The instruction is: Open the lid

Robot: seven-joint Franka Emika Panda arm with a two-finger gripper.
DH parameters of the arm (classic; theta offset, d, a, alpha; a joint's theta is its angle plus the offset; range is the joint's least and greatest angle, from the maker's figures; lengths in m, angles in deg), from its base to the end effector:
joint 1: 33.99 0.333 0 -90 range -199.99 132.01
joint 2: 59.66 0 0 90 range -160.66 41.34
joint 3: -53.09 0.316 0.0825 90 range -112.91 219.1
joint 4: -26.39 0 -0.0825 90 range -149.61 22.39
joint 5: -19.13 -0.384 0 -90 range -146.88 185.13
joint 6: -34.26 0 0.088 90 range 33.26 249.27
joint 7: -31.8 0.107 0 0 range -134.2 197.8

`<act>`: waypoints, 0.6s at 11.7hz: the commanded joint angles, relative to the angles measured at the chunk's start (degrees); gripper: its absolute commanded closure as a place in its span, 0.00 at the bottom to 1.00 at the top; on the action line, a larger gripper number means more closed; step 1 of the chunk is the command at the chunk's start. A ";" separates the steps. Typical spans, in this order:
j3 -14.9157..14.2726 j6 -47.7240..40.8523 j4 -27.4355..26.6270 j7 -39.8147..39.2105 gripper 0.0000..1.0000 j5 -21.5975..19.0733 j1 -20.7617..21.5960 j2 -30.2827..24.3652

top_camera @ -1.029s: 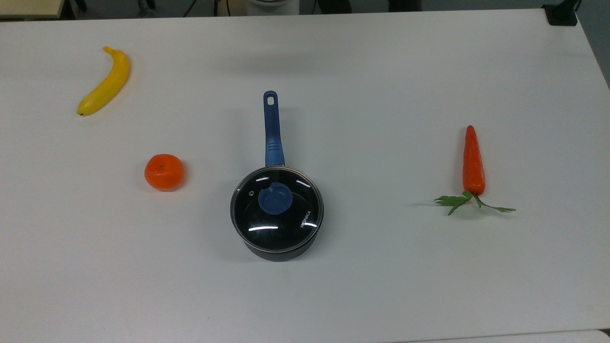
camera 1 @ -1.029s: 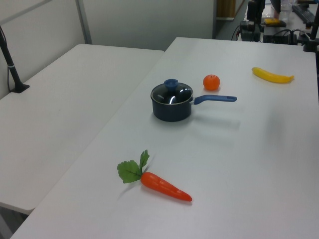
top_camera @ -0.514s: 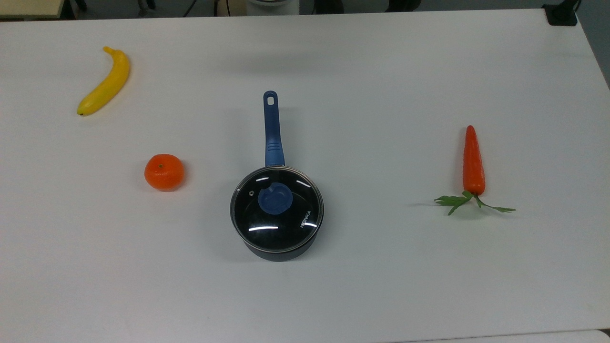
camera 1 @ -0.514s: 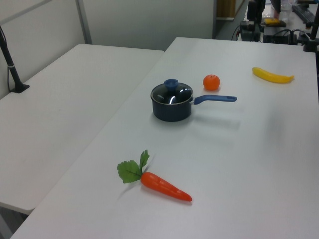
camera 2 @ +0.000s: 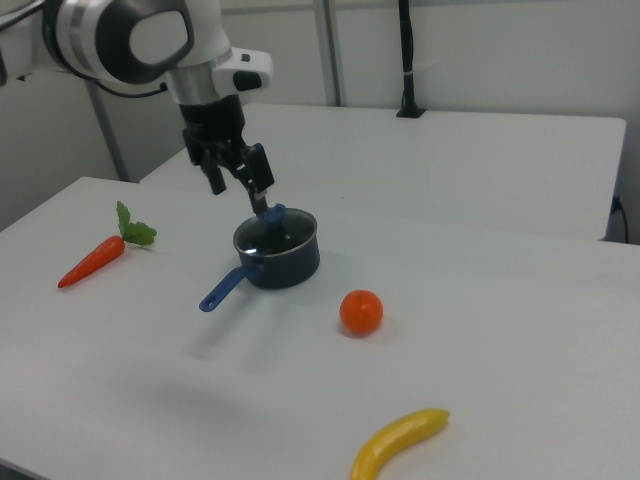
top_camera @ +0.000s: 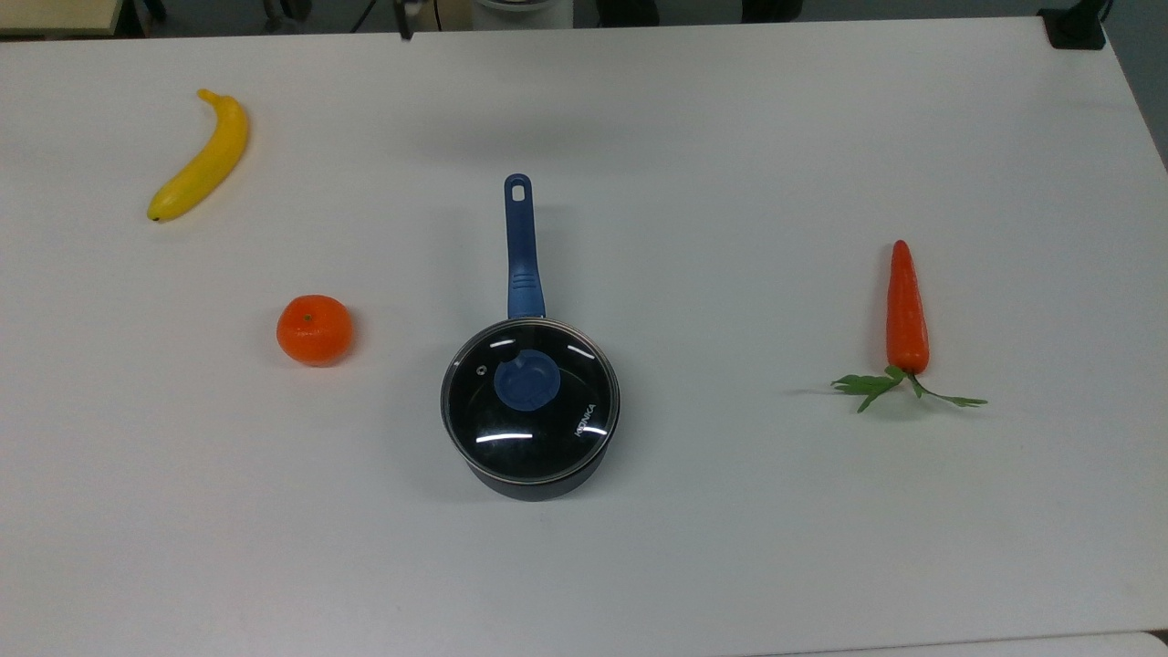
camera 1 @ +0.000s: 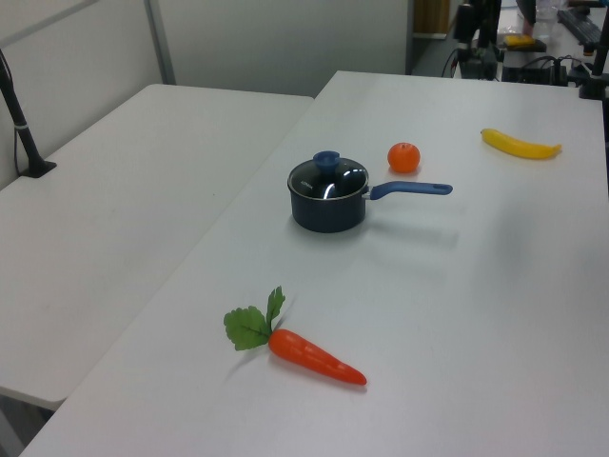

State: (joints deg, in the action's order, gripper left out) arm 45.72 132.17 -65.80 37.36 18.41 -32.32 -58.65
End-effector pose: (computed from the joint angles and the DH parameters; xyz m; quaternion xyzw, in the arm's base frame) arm 0.5699 -0.0551 0.6091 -0.9943 0.0986 -0.0412 0.0051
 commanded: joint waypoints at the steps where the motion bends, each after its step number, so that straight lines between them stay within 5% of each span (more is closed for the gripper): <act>1: 1.04 12.27 0.52 11.88 0.02 -0.60 0.52 4.95; 5: 3.50 22.76 3.40 42.10 0.08 0.36 1.76 12.06; 7: 4.12 22.86 7.18 49.43 0.08 0.63 3.85 16.63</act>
State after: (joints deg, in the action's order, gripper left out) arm 49.44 154.57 -63.88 78.12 18.35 -30.60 -47.29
